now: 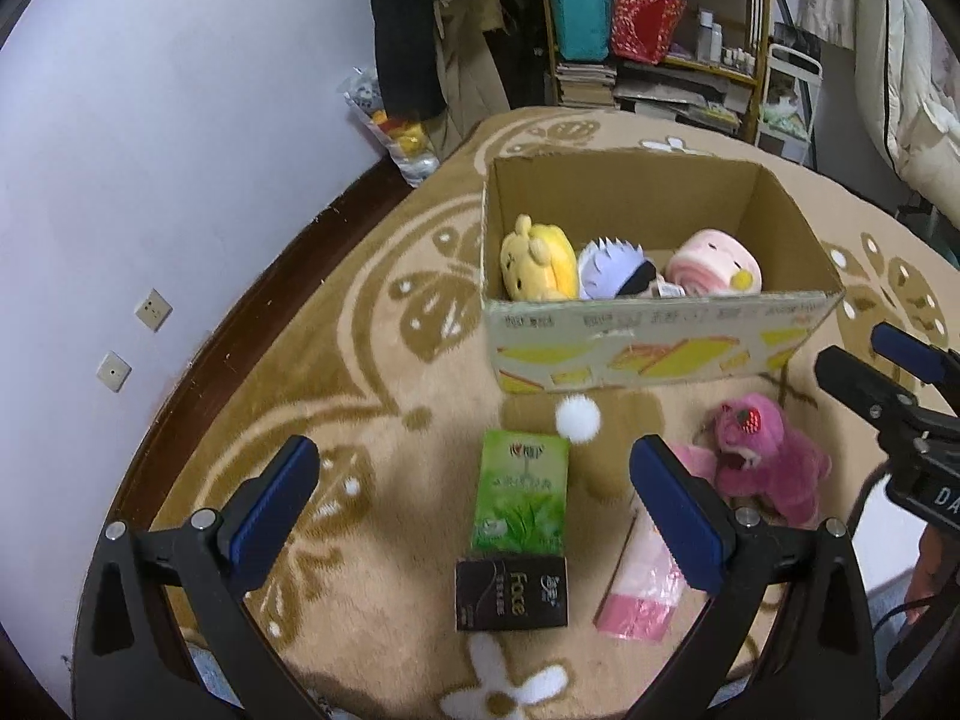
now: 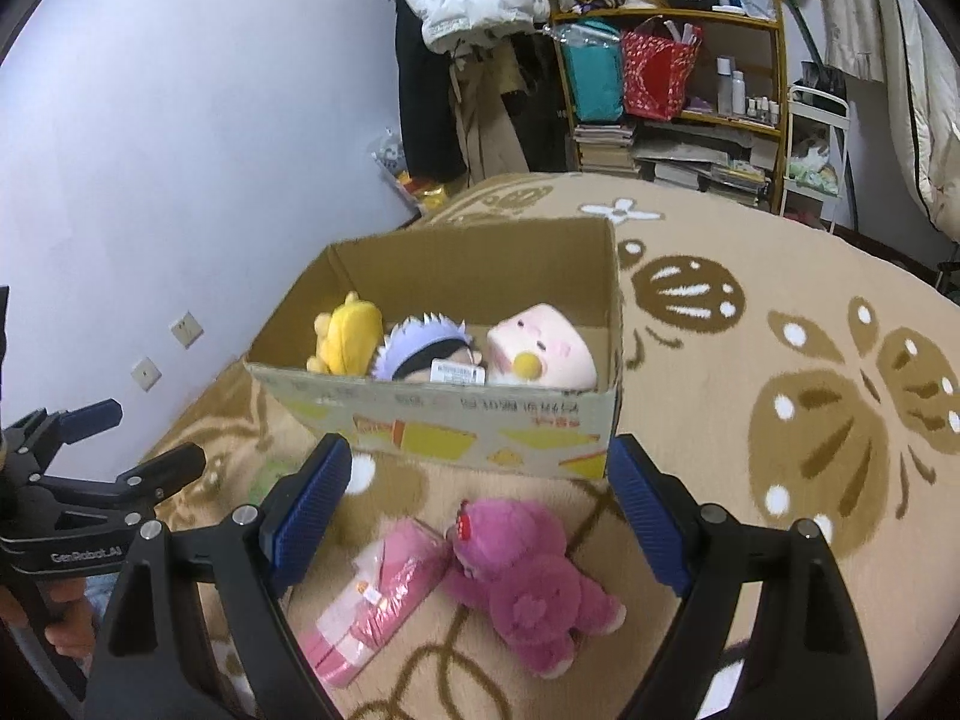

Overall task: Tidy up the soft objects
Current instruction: 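Withdraw both tools from the box toward the items on the rug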

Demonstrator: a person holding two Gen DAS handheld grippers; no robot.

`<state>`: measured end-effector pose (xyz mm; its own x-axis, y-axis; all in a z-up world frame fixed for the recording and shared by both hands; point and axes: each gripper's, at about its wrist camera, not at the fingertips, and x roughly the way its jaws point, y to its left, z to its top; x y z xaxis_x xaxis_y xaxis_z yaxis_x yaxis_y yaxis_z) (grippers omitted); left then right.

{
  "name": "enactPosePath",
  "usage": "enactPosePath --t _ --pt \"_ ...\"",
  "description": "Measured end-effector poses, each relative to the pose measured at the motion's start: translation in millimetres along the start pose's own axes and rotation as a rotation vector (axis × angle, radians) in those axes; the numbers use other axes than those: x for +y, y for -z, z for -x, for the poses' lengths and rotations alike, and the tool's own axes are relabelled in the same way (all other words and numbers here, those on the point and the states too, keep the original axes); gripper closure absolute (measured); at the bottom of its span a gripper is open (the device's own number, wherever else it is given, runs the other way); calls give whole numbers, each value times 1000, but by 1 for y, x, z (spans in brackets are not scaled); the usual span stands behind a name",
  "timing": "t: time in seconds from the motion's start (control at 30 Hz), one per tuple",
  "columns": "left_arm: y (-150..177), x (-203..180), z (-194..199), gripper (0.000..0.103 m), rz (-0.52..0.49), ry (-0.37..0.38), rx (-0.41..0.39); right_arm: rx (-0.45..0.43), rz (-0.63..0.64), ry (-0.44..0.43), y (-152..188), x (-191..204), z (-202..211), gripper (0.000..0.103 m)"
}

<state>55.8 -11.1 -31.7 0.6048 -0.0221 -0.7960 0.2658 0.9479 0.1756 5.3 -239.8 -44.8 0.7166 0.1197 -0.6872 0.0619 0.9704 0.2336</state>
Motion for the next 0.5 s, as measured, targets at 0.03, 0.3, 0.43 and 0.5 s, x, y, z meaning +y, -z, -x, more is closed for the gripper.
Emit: enactPosePath --t 0.03,0.3,0.43,0.5 --pt "2 0 0 1 -2 0 7 7 4 -2 2 1 -1 12" --pt "14 -1 -17 1 -9 -9 104 84 26 4 16 5 -21 12" --pt "20 0 -27 1 -3 -7 160 120 21 1 20 3 -32 12" --pt "23 2 -34 1 3 -3 206 135 14 2 21 1 -36 12"
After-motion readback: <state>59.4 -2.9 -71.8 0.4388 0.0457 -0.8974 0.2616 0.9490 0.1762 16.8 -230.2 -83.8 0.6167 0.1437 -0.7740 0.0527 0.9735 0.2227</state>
